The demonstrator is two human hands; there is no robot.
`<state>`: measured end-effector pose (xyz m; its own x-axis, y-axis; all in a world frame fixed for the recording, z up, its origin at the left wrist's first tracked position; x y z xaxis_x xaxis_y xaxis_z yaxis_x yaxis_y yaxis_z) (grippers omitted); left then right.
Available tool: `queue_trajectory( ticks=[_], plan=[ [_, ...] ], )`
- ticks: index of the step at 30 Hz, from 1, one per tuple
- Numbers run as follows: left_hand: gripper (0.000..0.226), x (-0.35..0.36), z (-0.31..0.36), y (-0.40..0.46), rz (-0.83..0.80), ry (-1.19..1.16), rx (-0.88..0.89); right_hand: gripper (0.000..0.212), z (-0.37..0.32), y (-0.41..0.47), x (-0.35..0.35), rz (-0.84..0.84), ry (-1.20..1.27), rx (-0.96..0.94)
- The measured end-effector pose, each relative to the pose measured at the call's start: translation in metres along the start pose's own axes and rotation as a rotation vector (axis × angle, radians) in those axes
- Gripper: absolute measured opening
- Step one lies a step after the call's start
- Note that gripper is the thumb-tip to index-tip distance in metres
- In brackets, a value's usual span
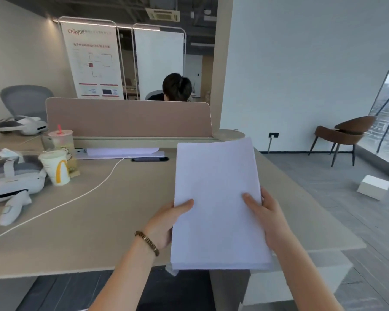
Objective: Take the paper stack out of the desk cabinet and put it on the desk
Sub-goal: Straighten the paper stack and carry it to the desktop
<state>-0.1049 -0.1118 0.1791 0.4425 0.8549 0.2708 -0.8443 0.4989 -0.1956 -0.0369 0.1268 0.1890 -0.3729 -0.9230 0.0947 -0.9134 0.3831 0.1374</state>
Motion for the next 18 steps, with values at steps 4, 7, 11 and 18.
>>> queue_trajectory(
  ticks=[4, 7, 11, 18],
  plan=[
    [0.03, -0.001, 0.0, 0.019, 0.089, 0.021, 0.096, 0.022, -0.006, 0.018, 0.002, -0.04, -0.019, -0.047],
    [0.029, 0.002, -0.004, 0.026, 0.154, 0.081, 0.171, 0.022, -0.004, 0.026, 0.003, -0.038, -0.087, -0.083],
    [0.028, 0.001, -0.011, 0.034, 0.27, 0.147, 0.269, 0.018, 0.0, 0.027, 0.006, 0.004, -0.181, -0.125],
    [0.026, -0.003, -0.011, 0.046, 0.324, 0.229, 0.395, 0.036, 0.016, 0.037, 0.02, 0.081, -0.146, -0.161]
  ],
)
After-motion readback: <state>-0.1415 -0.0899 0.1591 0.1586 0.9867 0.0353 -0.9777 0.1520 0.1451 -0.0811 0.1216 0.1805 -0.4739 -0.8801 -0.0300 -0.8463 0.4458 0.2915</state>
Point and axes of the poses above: each hand's wrist, its own y-axis towards the middle knuckle, its own x-axis out of the palm, z = x × y, the point moved 3 cm from there along y, towards the middle knuckle, and after that the axes turned 1 degree about -x, right-handed, at the moved point
